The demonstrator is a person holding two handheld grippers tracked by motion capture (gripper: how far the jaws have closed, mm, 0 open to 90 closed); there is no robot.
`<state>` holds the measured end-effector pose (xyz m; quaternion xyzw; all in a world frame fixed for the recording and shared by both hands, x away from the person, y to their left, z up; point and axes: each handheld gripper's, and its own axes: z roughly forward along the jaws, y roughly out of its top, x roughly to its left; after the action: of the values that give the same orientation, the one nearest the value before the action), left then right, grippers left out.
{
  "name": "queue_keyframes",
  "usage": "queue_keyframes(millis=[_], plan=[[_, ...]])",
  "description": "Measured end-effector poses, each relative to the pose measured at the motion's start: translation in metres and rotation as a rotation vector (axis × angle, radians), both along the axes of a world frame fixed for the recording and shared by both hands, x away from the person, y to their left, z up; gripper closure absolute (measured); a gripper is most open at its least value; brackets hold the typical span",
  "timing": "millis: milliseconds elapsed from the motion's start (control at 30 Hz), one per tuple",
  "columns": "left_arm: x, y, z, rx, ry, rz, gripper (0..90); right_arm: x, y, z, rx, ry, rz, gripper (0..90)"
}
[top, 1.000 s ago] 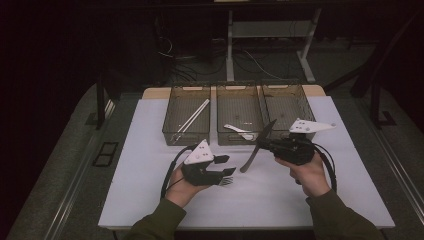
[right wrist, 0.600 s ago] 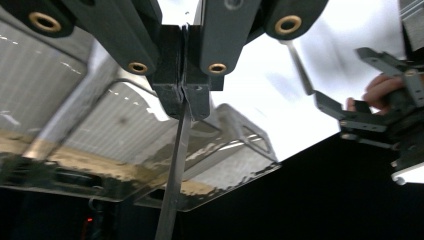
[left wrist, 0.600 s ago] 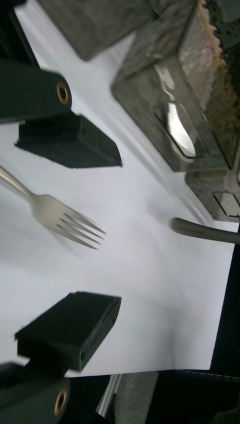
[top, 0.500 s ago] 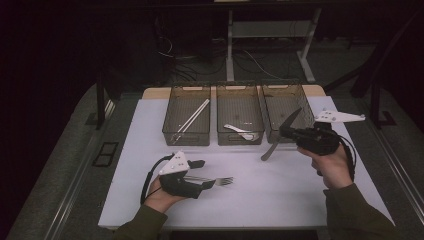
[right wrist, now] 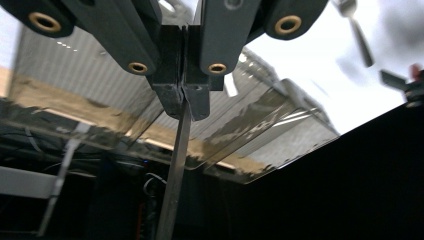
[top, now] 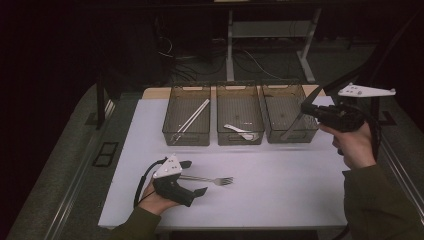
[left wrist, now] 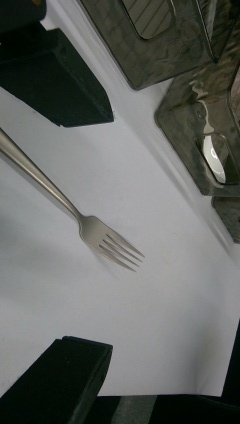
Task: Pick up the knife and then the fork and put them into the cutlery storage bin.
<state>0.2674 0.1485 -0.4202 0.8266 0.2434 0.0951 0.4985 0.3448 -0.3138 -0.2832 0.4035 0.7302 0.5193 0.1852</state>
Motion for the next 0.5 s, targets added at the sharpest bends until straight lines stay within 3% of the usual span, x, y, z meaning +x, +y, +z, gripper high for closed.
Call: queue_keyframes(millis=[267,500], plan=[[-0.001,-0.001,0.001,0.005,-0.005,-0.003,0.0,0.029,-0.015,0.013,-0.072,0.009,-0.076,88.7],[-0.001,0.000,0.001,-0.003,-0.001,-0.004,0.0,0.053,-0.026,0.005,-0.139,0.065,-0.137,88.7]])
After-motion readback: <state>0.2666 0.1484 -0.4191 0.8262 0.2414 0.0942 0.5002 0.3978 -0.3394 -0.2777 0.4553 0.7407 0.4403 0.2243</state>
